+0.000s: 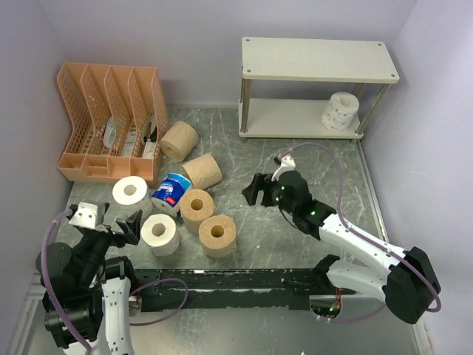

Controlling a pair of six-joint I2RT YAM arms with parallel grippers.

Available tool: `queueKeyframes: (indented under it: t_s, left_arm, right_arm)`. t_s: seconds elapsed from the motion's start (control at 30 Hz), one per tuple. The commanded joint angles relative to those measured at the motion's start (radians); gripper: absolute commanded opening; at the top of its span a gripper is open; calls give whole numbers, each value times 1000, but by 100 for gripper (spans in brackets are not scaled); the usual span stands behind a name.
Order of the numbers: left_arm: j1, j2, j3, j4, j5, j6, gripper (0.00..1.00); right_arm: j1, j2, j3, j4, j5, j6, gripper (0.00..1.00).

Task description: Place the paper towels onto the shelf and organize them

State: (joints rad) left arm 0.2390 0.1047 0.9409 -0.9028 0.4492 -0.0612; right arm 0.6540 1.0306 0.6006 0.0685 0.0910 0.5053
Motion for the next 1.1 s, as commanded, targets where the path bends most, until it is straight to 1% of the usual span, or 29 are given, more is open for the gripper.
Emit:
queueKeyframes:
  t_s: [0.0, 0.1, 0.17, 0.27, 0.33, 0.37, 0.5, 0.6, 0.77, 0.87, 0.97, 1.07]
  left_arm:
    - [0, -8, 3, 26, -3, -9, 99]
    - [-1, -12, 2, 25, -5, -9, 99]
    - [-1, -13, 3, 25, -10, -10, 99]
    - [0, -13, 4, 23, -19, -15, 99]
    - [-1, -14, 4, 23, -20, -16, 99]
    - [-1, -13, 4, 23, -20, -15, 99]
    - [-1, -18, 4, 23, -26, -18, 99]
    - [0, -23, 4, 24, -24, -19, 99]
    - [-1, -21, 4, 23, -26, -17, 99]
    - [-1, -23, 4, 23, -23, -17, 99]
    - [-1, -22, 4, 23, -25, -17, 99]
    - [-1, -24, 4, 22, -24, -16, 99]
  right_arm:
    - [87, -8, 12, -160, -79, 208, 79]
    - [155, 57, 37, -206, -80, 223, 77]
    - [194, 67, 30, -184, -77, 236, 77]
    - [215, 73, 16, -143, -87, 253, 76]
    - [221, 91, 10, -130, -108, 256, 73]
    - [225, 103, 12, -130, -116, 254, 69]
    - [256, 121, 7, -117, -114, 250, 65]
    - [262, 117, -11, -93, -116, 257, 58]
    - [264, 151, -21, -63, -152, 263, 52]
    - [265, 163, -44, -10, -182, 282, 46]
    - [265, 191, -61, 50, -227, 298, 43]
    - [265, 229, -67, 85, -266, 302, 44]
